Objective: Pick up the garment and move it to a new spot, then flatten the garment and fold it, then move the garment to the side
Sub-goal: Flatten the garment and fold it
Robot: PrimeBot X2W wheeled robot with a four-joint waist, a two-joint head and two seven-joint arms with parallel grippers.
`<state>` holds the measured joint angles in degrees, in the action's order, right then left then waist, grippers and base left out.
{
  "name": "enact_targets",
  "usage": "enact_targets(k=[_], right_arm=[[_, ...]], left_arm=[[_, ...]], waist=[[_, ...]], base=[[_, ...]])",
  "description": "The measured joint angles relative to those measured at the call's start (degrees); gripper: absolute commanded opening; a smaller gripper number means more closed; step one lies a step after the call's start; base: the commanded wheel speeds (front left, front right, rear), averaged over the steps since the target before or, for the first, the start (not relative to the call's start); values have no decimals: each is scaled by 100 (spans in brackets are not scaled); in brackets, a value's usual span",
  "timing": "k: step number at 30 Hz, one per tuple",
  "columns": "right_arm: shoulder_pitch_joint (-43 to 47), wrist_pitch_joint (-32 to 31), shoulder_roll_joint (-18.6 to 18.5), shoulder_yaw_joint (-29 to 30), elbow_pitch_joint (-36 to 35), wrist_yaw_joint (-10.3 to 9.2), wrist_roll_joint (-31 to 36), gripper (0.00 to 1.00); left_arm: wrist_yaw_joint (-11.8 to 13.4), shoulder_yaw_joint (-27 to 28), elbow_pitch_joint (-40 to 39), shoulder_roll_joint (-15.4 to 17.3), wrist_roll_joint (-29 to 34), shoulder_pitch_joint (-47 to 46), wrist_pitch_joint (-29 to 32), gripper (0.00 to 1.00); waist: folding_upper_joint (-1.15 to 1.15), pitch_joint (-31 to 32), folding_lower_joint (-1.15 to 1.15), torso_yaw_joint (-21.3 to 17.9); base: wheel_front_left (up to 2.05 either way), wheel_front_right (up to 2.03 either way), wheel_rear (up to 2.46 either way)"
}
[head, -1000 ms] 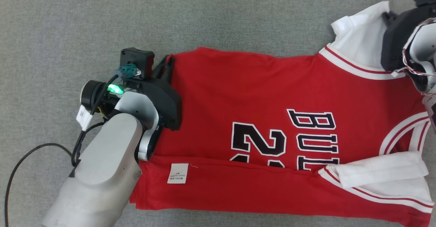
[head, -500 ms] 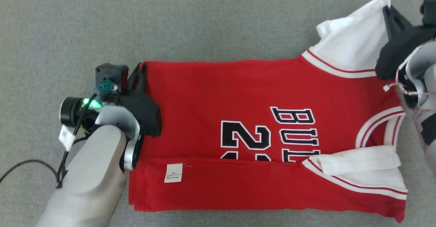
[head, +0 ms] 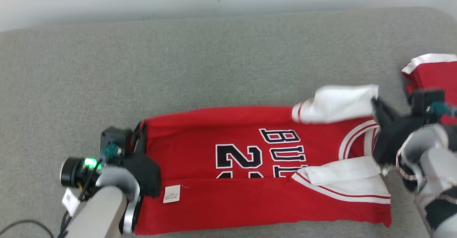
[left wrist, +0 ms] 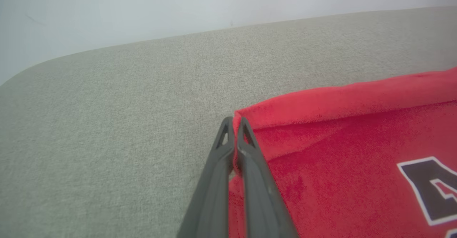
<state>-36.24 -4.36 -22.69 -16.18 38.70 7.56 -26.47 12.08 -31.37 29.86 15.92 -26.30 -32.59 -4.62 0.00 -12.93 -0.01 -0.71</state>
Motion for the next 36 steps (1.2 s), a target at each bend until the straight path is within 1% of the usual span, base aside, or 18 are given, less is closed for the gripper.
enact_targets(k=[6,9,17,22,23,25,26,27,28,29,30,31,34,35,36], right_arm=[[897,-290,-37,44,-670,0,-131,0],[1251,-408,3,105,-948,0,-144,0],[1980,-676,293,461,-1492,0,-157,0],[2344,-868,416,634,-1736,0,-48,0],[2409,-921,453,669,-1773,0,-23,0],[2479,-1001,475,682,-1808,0,-12,0],[2555,-1074,491,697,-1842,0,11,0],[2630,-1126,505,715,-1882,0,51,0],[2692,-1189,528,754,-1905,0,58,0],[2744,-1260,557,792,-1920,0,60,9],[2799,-1329,572,800,-1948,0,71,44],[2850,-1358,588,802,-1993,0,89,100],[2926,-1410,621,877,-2127,0,136,100],[2961,-1441,622,931,-2210,0,147,100],[2983,-1469,619,962,-2264,0,167,100]], left_arm=[[103,-36,-270,165,-67,552,67,0],[160,-49,-391,220,-108,777,122,0],[312,-19,-631,287,-244,1243,167,0],[404,-10,-720,286,-282,1413,166,0],[408,-9,-725,286,-298,1442,162,6],[413,-9,-734,282,-299,1457,158,36],[417,-10,-736,282,-299,1466,148,61],[433,-9,-736,281,-302,1475,120,100],[450,-5,-736,278,-305,1492,99,100],[453,4,-734,271,-310,1516,37,100],[453,15,-735,265,-314,1527,-36,100],[454,26,-738,263,-313,1527,-131,100],[452,121,-754,215,-375,1550,-469,100],[397,216,-778,174,-436,1617,-728,100],[387,271,-802,160,-457,1666,-827,100]], waist=[[0,300,-1,-168],[0,394,0,-227],[0,541,0,-251],[0,592,0,-230],[0,600,0,-226],[0,606,0,-221],[0,611,0,-218],[0,615,0,-216],[0,621,0,-214],[0,627,0,-213],[0,634,0,-211],[1,640,0,-210],[0,663,0,-208],[0,692,1,-206],[0,710,0,-205]], base=[[0,0,0],[0,0,0],[0,0,0],[0,0,0],[0,0,0],[0,0,0],[0,0,0],[0,0,0],[0,0,0],[0,0,0],[0,0,0],[0,0,0],[0,0,0],[0,0,0],[0,0,0]])
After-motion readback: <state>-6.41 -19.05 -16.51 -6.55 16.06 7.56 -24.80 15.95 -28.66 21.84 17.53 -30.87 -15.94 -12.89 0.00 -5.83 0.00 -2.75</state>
